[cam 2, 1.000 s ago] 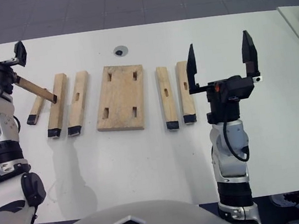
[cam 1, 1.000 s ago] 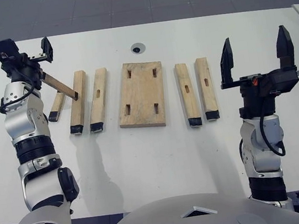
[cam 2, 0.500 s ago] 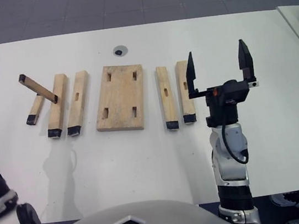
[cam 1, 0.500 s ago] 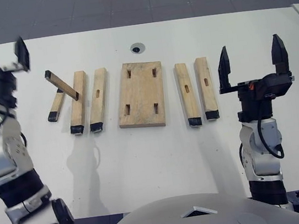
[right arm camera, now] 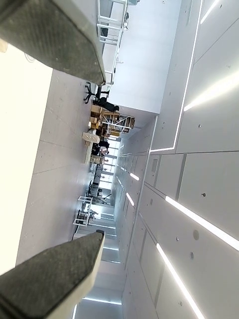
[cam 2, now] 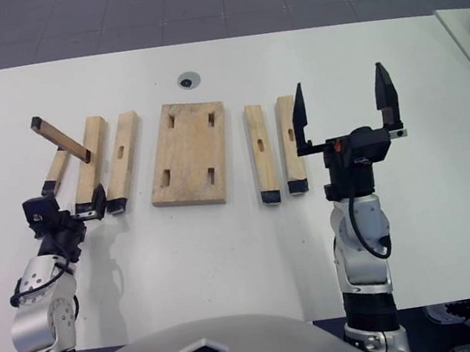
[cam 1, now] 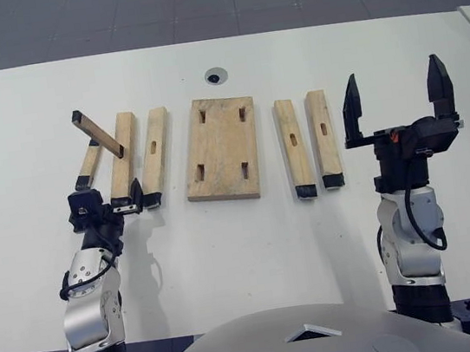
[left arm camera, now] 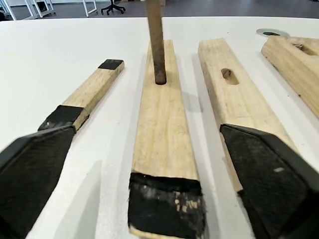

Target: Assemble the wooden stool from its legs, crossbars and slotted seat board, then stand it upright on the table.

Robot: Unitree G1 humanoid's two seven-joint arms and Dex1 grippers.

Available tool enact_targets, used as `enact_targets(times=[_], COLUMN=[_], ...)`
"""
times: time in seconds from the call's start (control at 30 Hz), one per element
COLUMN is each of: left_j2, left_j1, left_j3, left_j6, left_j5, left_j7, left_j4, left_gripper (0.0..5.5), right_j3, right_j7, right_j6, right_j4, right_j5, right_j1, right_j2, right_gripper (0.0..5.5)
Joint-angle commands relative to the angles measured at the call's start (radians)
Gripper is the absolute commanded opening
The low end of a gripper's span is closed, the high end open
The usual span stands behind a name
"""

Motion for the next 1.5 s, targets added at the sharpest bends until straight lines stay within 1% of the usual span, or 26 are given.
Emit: enact_targets(times=[0.03,0.07,0.17,0.43,0.67,0.77,0.83,0.93,1.03,1.13,1.27,1.4,1.5], left_j2=[0.004,0.008,0.032,0.083,0.082,0.078,0.071,0.058,0.046,0.058,0.073,0.071,0.089], left_j1=[-0.038,-0.046,-0.065,-0.077,-0.097,-0.14,-0.178,-0.25,-0.359,-0.454,-0.542,-0.604,-0.631], left_j3=[-0.005,-0.007,-0.019,-0.034,-0.055,-0.044,-0.025,0.017,0.061,0.058,0.048,0.033,0.006], left_j6=[-0.001,0.002,0.045,0.107,0.154,0.155,0.123,0.074,0.107,0.225,0.472,0.67,0.763], left_j5=[-0.002,-0.005,-0.003,0.03,0.043,0.039,0.023,-0.034,-0.167,-0.346,-0.686,-0.986,-1.126], left_j7=[-0.021,-0.027,-0.049,-0.067,-0.034,-0.016,-0.015,-0.03,-0.078,-0.175,-0.328,-0.358,-0.368], left_j4=[0.076,0.092,0.129,0.168,0.157,0.159,0.161,0.149,0.101,0.049,0.008,-0.021,-0.039], left_gripper=[5.11,4.99,4.4,3.24,2.07,2.07,2.07,2.07,2.07,2.07,2.07,2.07,2.07], right_j3=[-0.002,-0.002,-0.002,0.0,0.053,0.085,0.087,0.083,0.047,0.001,-0.072,-0.118,-0.116], right_j7=[-0.001,-0.001,-0.001,0.007,0.036,0.067,0.085,0.113,0.146,0.185,0.172,0.138,0.111], right_j6=[0.013,0.013,0.012,0.012,0.23,0.372,0.44,0.644,0.806,0.973,1.177,1.288,1.328], right_j4=[-0.002,-0.001,0.001,-0.001,-0.092,-0.14,-0.163,-0.207,-0.232,-0.242,-0.222,-0.174,-0.162], right_j5=[0.007,0.007,0.007,0.011,0.105,0.105,0.155,0.267,0.456,0.699,1.075,1.396,1.582], right_j1=[-0.005,-0.005,-0.006,-0.011,-0.027,-0.039,-0.056,-0.078,-0.119,-0.144,-0.191,-0.262,-0.302], right_j2=[0.004,0.005,0.006,0.001,0.016,-0.018,-0.019,-0.039,-0.043,-0.058,-0.095,-0.165,-0.213], right_gripper=[5.4,5.4,5.4,5.4,5.4,5.4,5.4,5.4,5.4,5.4,5.4,5.4,5.4])
